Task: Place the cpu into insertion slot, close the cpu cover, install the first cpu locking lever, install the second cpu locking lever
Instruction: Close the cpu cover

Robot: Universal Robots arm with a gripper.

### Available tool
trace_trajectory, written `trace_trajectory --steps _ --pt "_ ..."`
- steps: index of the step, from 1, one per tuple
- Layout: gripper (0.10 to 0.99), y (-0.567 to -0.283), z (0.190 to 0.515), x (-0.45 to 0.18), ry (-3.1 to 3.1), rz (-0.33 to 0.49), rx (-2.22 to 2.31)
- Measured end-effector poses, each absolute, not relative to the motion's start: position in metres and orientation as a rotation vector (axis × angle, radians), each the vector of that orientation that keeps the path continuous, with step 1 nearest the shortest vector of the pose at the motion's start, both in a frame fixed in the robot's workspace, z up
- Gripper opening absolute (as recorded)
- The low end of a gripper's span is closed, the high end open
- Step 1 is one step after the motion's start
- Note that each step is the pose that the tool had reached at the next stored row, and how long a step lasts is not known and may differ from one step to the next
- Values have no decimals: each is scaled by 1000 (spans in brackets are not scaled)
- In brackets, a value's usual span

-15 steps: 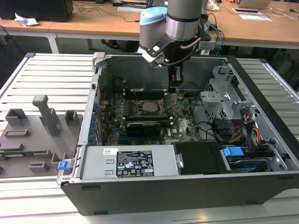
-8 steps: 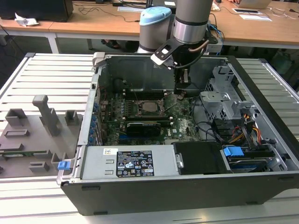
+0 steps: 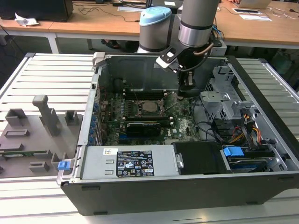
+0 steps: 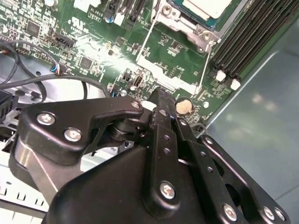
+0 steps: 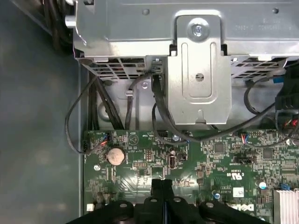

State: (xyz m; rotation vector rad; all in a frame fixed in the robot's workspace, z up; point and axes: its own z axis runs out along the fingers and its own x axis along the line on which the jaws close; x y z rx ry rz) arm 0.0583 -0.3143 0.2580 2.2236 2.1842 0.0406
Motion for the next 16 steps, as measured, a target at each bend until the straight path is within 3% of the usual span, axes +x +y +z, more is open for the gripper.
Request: trace_trajectory --steps 16 --pt "106 -314 250 47 2191 41 2217"
